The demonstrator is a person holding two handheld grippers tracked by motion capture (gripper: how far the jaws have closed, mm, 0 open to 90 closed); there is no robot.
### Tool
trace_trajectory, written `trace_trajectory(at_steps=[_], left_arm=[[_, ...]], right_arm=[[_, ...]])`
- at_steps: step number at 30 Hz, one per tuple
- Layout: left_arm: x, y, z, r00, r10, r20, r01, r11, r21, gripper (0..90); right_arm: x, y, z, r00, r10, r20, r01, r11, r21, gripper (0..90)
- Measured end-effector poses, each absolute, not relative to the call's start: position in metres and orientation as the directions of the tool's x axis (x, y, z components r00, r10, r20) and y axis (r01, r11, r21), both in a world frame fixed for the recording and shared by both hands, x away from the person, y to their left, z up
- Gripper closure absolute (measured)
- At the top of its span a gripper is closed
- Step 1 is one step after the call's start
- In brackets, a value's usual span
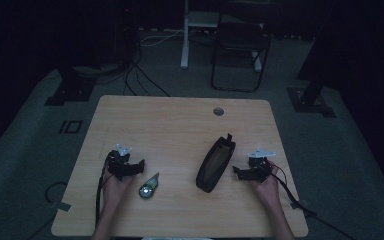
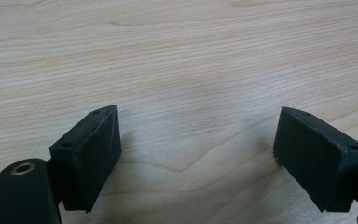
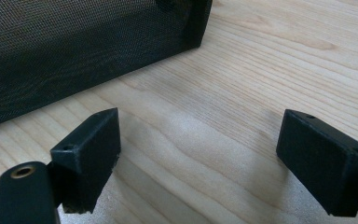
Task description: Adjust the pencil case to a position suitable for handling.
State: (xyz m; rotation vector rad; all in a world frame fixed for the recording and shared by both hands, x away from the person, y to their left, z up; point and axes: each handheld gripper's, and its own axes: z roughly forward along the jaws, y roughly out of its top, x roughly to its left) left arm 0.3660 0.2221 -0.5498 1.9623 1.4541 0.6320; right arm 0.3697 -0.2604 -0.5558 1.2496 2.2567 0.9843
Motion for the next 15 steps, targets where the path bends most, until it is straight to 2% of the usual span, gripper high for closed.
trace_trajectory(at_steps=[5, 7, 15], left_arm=[[0.3649, 0.2247, -0.5491, 0.297, 0.955, 0.020, 0.666, -0.222, 0.712, 16.2], [0.3639, 0.2252, -0.5479, 0.294, 0.956, 0.021, 0.669, -0.222, 0.709, 22.5], [0.3626, 0.2275, -0.5449, 0.283, 0.959, 0.019, 0.687, -0.217, 0.694, 25.3]], right_arm=[[0.3697, -0.2604, -0.5558, -0.533, 0.846, 0.008, 0.581, 0.360, 0.730, 13.4], [0.3696, -0.2604, -0.5558, -0.533, 0.846, 0.008, 0.581, 0.360, 0.730, 13.4], [0.3699, -0.2610, -0.5558, -0.540, 0.841, 0.007, 0.578, 0.365, 0.730, 13.2]])
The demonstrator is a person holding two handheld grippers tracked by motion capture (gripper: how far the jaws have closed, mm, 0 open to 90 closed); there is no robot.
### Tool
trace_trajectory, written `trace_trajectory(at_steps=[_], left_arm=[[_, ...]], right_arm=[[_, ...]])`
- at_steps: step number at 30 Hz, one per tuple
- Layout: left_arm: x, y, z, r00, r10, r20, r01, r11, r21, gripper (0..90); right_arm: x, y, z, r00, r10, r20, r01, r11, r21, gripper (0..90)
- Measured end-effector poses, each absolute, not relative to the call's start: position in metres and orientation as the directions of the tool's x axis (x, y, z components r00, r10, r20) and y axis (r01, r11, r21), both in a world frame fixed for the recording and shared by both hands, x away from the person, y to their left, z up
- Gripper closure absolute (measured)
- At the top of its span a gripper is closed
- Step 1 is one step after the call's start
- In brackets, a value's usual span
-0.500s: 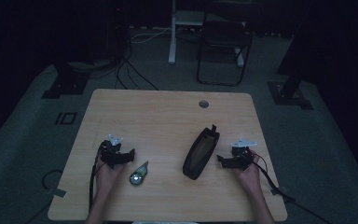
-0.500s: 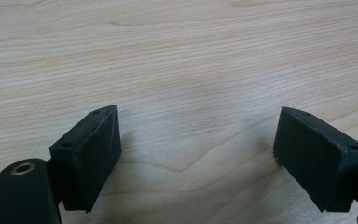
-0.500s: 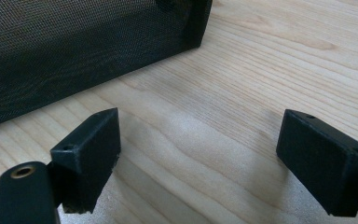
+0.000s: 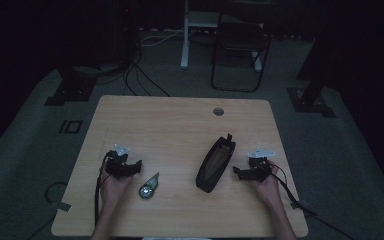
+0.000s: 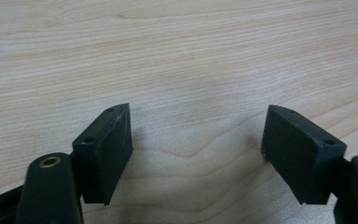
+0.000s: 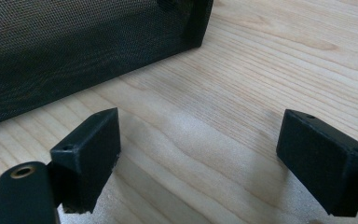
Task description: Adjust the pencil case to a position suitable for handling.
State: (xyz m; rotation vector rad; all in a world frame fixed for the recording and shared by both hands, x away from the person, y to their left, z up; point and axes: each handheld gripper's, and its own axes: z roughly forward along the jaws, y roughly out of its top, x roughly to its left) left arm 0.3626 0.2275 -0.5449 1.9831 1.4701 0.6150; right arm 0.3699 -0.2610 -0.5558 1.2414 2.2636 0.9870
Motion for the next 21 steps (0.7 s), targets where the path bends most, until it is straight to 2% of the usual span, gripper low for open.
trace_trajectory(at_steps=[4, 7, 14, 21], left_arm=[[0.360, 0.227, -0.543, 0.294, 0.955, 0.019, 0.691, -0.226, 0.686, 30.8], [0.357, 0.225, -0.539, 0.307, 0.952, 0.013, 0.677, -0.228, 0.700, 31.7], [0.344, 0.216, -0.519, 0.347, 0.937, 0.023, 0.611, -0.245, 0.753, 33.2], [0.331, 0.200, -0.506, 0.404, 0.913, 0.051, 0.559, -0.290, 0.777, 33.1]], right_arm=[[0.370, -0.261, -0.556, -0.557, 0.830, 0.007, 0.573, 0.379, 0.727, 10.9], [0.371, -0.261, -0.556, -0.562, 0.827, 0.007, 0.571, 0.382, 0.727, 11.3], [0.371, -0.267, -0.551, -0.539, 0.842, 0.033, 0.585, 0.346, 0.734, 24.6], [0.368, -0.267, -0.541, -0.541, 0.841, 0.019, 0.552, 0.337, 0.763, 27.5]])
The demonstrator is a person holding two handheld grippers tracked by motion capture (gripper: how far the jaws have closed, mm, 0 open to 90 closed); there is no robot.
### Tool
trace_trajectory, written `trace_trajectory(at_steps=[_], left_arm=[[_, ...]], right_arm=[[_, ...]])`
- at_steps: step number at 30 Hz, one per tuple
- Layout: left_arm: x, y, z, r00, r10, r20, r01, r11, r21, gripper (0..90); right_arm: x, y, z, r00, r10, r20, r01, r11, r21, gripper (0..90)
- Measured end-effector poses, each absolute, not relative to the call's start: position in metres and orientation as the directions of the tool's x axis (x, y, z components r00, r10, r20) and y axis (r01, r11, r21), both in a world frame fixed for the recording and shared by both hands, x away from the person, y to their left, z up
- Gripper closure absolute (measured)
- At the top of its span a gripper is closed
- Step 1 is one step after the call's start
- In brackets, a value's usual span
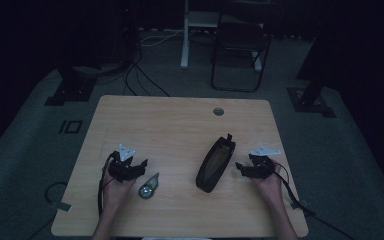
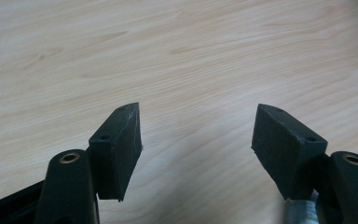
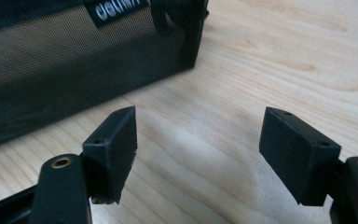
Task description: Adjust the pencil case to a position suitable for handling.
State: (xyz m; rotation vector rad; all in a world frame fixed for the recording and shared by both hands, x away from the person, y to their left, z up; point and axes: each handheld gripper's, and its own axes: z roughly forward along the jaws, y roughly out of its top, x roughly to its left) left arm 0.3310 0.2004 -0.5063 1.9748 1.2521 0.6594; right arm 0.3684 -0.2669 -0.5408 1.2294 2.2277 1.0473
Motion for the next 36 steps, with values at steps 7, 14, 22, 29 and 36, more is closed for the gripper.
trace_trajectory(at_steps=[7, 14, 22, 29, 36], left_arm=[[0.317, 0.180, -0.493, 0.473, 0.880, 0.051, 0.508, -0.319, 0.800, 32.6], [0.302, 0.155, -0.484, 0.562, 0.827, 0.032, 0.460, -0.345, 0.818, 31.5], [0.290, 0.125, -0.490, 0.648, 0.762, 0.021, 0.438, -0.395, 0.808, 31.1], [0.287, 0.103, -0.498, 0.697, 0.717, 0.018, 0.426, -0.434, 0.793, 29.6], [0.285, 0.091, -0.503, 0.729, 0.685, -0.005, 0.424, -0.446, 0.788, 28.1]], right_arm=[[0.371, -0.266, -0.529, -0.537, 0.844, 0.001, 0.527, 0.334, 0.781, 27.4], [0.377, -0.267, -0.520, -0.519, 0.855, -0.007, 0.514, 0.319, 0.796, 27.3], [0.387, -0.264, -0.509, -0.506, 0.862, -0.023, 0.501, 0.316, 0.805, 27.5], [0.408, -0.262, -0.500, -0.475, 0.879, -0.029, 0.497, 0.295, 0.816, 30.8], [0.430, -0.262, -0.499, -0.452, 0.892, -0.010, 0.513, 0.269, 0.815, 32.5]])
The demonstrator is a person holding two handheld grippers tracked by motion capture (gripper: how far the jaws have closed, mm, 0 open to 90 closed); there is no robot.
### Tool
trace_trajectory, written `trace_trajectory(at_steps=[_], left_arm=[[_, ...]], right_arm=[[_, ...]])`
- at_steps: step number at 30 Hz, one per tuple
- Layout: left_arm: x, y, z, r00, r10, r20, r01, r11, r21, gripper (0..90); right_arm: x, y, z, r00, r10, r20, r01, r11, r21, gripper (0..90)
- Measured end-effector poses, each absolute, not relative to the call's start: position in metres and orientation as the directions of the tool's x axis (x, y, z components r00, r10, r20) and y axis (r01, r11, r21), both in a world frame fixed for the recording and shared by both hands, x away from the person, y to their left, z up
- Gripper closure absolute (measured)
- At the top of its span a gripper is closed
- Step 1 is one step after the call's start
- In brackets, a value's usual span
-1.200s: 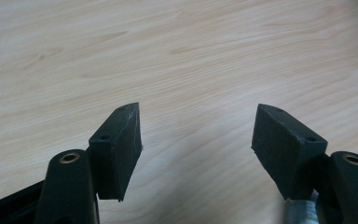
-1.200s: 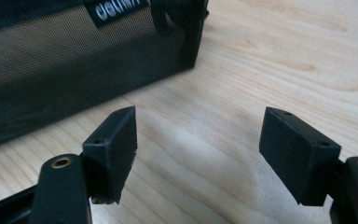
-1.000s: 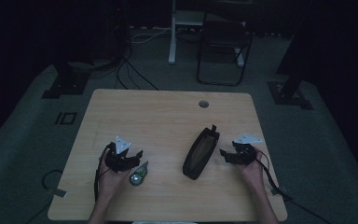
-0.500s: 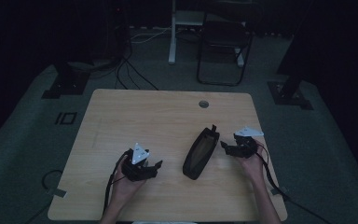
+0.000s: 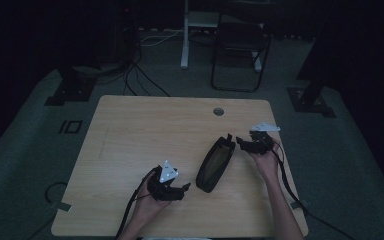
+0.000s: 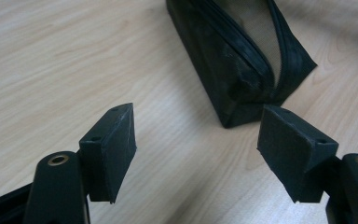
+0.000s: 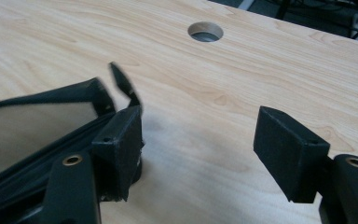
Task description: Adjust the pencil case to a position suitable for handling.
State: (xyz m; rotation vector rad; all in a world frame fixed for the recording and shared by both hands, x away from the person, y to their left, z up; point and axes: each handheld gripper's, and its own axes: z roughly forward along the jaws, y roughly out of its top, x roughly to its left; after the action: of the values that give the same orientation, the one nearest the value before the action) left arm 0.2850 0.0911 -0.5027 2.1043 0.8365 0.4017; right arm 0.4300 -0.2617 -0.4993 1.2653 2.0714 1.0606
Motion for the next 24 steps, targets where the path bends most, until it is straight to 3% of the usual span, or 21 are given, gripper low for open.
trace_trajectory(at_steps=[8, 18, 24], left_arm=[[0.281, 0.072, -0.516, 0.762, 0.647, 0.007, 0.416, -0.499, 0.760, 27.0], [0.287, 0.068, -0.526, 0.734, 0.678, 0.035, 0.441, -0.515, 0.735, 27.1], [0.289, 0.077, -0.524, 0.725, 0.688, -0.004, 0.457, -0.477, 0.750, 27.3]], right_arm=[[0.451, -0.258, -0.510, -0.456, 0.889, 0.037, 0.561, 0.255, 0.787, 32.5], [0.440, -0.254, -0.517, -0.534, 0.845, 0.040, 0.549, 0.310, 0.776, 31.3], [0.446, -0.258, -0.513, -0.475, 0.879, 0.036, 0.560, 0.271, 0.783, 31.4]])
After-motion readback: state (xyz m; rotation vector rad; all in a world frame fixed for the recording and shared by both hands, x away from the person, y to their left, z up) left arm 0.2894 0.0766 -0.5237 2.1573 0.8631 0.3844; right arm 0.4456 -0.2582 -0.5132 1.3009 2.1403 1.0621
